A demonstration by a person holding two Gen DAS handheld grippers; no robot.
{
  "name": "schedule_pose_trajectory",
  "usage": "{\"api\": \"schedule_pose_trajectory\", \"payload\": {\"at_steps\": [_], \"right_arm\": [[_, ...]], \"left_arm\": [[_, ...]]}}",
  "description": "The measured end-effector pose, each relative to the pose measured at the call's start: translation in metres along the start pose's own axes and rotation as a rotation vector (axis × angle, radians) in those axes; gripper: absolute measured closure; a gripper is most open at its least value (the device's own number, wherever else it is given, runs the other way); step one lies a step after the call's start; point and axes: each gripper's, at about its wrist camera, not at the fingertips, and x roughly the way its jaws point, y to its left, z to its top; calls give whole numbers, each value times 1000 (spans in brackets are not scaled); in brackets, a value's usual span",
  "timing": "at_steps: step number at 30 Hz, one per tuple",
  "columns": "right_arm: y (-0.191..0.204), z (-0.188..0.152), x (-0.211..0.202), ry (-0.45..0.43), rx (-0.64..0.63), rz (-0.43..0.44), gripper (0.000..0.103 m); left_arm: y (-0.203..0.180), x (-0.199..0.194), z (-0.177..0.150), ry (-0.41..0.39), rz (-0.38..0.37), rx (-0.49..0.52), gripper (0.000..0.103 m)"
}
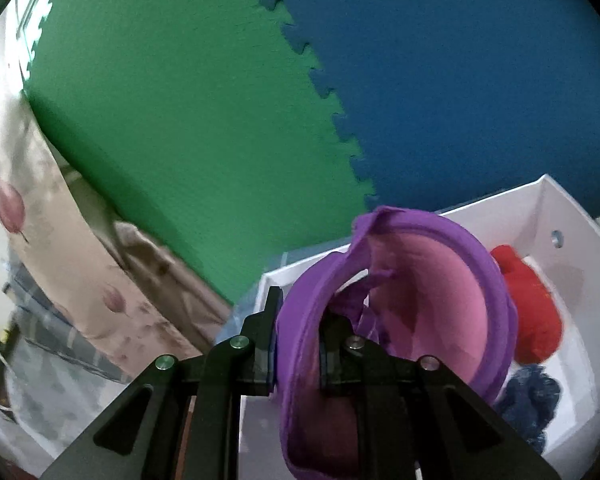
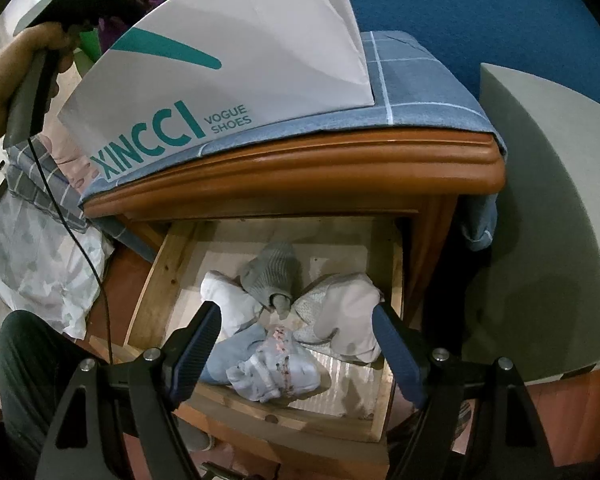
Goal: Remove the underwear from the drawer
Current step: 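Lift the purple bra with the left gripper and carry it over the box, then open the left gripper to drop the purple bra into the box, then grasp the pastel floral sock in the drawer with the right gripper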
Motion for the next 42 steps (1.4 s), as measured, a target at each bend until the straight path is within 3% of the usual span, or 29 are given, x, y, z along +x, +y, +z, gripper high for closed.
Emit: {"api": "schedule_pose_trajectory", "payload": {"at_steps": [4,10,14,18,20,24,26,28,30,32,35,37,42], "right_arm": [[2,0,1,8,-5,0,23],[0,0,1,11,2,-3,23],[0,0,2,18,2,-3,23],[-2,-1,2,18,-2,-6,23],[-3,-1,2,19,3,-7,23],[-5,-2,2,19,9,-10,23],[-5,-3,2,20,8,-12,23],[-5,-2,3,25,5,-17,23],[-2,-2,6,35,-7,-27,23],[1,-3,8,41,-23,-35,23],[5,-6,12,63,-63,-50,23],[8,-9,15,85,-84,-49,23],[22,-17,38,216,-130,-8,23]], "left_arm": [[-22,7,-8,8,40,111,90],[-38,2,-15,22,-82,107,78],[-37,-2,-17,42,-171,76,55],[-20,-13,-20,23,-280,-23,13],[-12,-24,-23,-9,-323,-48,7],[12,-56,-34,-79,-409,-63,6],[37,-87,-49,-207,-481,-151,1],[50,-106,-62,-296,-490,-199,0],[56,-114,-63,-281,-457,-211,1],[72,-124,-71,-304,-524,-298,1],[99,-142,-109,-386,-615,-436,1],[105,-149,-137,-379,-613,-410,1],[111,-127,-215,-247,-598,-362,1]]}}
